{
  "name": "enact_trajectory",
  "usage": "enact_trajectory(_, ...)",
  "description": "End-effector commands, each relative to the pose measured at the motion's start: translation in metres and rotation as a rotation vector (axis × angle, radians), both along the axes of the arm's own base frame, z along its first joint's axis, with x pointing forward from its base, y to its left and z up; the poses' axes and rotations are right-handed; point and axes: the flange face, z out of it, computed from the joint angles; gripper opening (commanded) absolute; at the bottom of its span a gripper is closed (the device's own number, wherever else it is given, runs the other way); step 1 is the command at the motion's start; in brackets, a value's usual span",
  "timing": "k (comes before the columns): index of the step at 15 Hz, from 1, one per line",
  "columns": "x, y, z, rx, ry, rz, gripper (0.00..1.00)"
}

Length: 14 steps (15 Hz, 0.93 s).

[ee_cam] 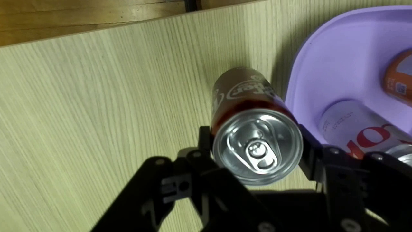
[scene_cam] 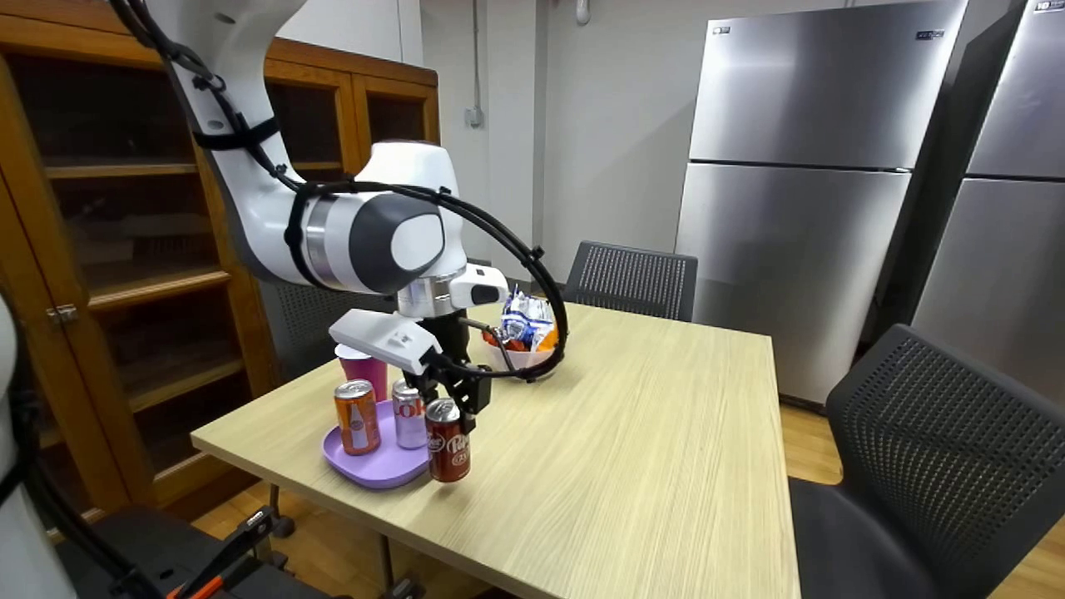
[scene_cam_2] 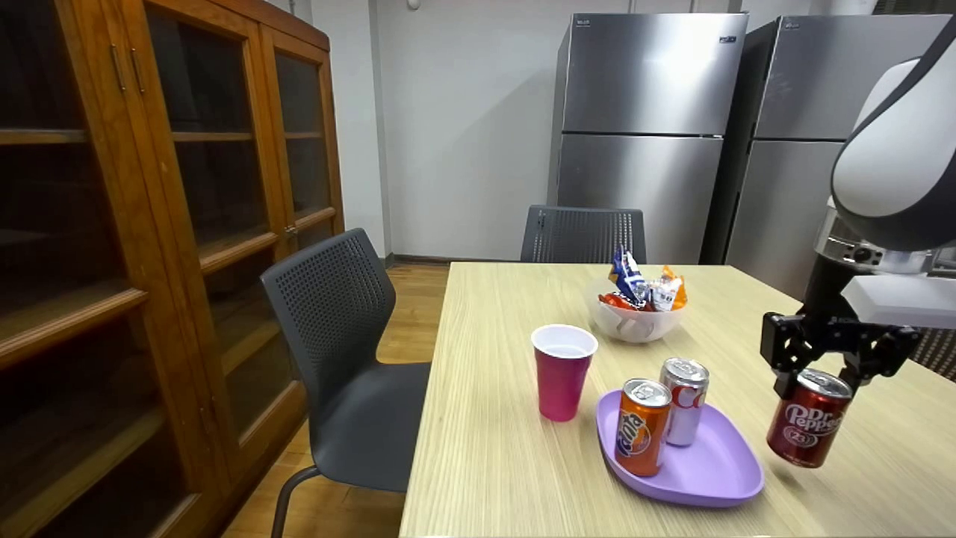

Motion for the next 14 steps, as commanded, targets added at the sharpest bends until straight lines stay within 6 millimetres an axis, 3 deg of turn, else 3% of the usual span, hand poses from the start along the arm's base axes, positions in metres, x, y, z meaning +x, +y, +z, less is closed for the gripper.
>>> enact_trajectory(1,0.007,0.019,0.024,-0.012,-0.039,0.025,0.38)
enact_trajectory(2,0.009,0.024,0.027,-0.016,-0.048,0.030,0.38)
enact_trajectory(3,-0.003,0.029,0.030,-0.016,-0.056,0.036,0.38)
enact_trajectory(5,0.010,0.041,0.033,-0.021,-0.064,0.044,0.38)
enact_trajectory(8,0.001,0.057,0.034,-0.016,-0.071,0.045,0.38)
enact_trajectory(9,0.009,0.064,0.033,-0.013,-0.068,0.044,0.38)
enact_trajectory(14,0.006,0.093,0.027,0.006,-0.068,0.060,0.38)
